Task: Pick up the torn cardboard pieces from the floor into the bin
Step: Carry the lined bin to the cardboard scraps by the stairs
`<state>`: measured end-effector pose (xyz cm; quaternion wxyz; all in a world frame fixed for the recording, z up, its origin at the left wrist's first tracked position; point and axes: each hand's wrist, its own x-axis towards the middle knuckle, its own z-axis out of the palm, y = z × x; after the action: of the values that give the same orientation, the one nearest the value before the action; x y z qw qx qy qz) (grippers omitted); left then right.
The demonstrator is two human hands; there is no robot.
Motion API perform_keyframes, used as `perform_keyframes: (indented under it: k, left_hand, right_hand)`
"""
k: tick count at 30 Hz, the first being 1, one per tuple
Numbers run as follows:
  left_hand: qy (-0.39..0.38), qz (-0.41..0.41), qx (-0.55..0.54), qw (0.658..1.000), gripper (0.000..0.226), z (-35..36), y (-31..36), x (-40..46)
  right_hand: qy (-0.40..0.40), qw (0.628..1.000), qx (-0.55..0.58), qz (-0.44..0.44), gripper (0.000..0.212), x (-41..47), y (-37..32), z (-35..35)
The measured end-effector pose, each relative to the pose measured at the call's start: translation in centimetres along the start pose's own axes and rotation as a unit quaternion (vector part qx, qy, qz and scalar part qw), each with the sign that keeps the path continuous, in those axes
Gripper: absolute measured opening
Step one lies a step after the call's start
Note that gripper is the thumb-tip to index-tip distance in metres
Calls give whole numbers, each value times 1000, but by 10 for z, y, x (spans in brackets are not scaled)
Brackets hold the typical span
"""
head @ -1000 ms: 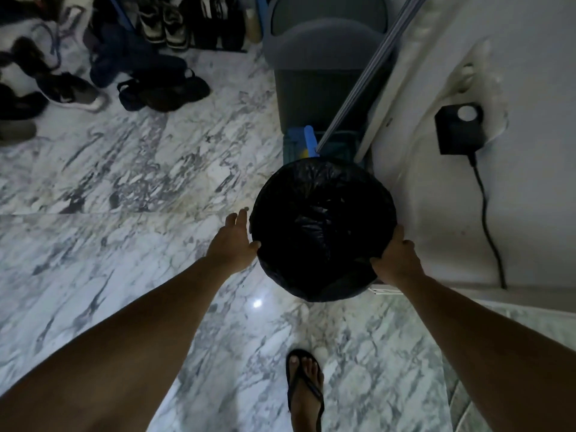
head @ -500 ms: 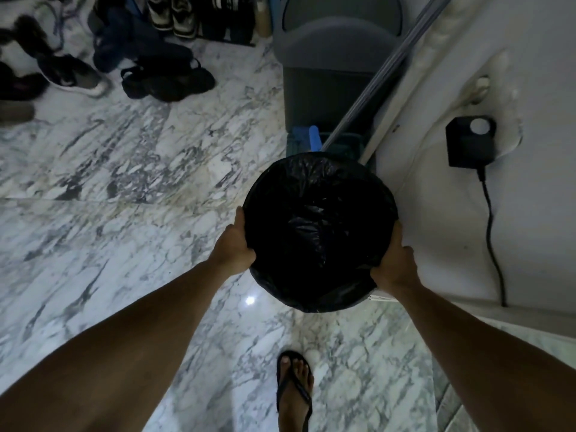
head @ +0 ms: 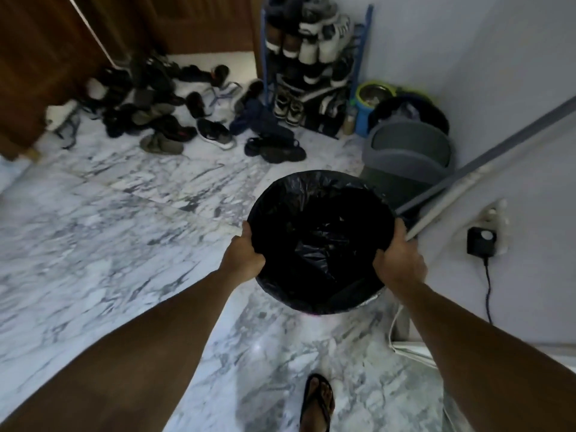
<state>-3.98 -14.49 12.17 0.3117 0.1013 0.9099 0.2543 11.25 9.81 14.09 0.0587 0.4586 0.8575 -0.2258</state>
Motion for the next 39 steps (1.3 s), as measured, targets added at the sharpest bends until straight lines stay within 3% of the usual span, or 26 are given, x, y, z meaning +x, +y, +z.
perform_keyframes:
  k: [5,12,16,29,34,39]
  left_hand:
    - [139,-60,-69,986,82,-95,-36,-77]
    - [356,-135,-106,919,68,-223,-124,-189]
    - [422,-149,-110,887,73,-283,-180,-254]
    - [549,-311,-176,755,75,-396,-379,-423]
    - [561,-390,-168,711,76,-411,-440,-469]
    - [576,-459,-190,649,76,-429,-488,-507]
  right_hand:
    - [-1,998,-8,-59,87,-67,-108,-26]
    - [4,977,6,-211,87,-183,-264,-35]
    - [-10,961,-13,-278,93,-247,-348,-30]
    - [-123,864,-16,-488,88,-450,-553,63]
    - [-159,816,-21,-555,66,-506,-622,100]
    - [-216,782,-61,-582,60,-559,-694,138]
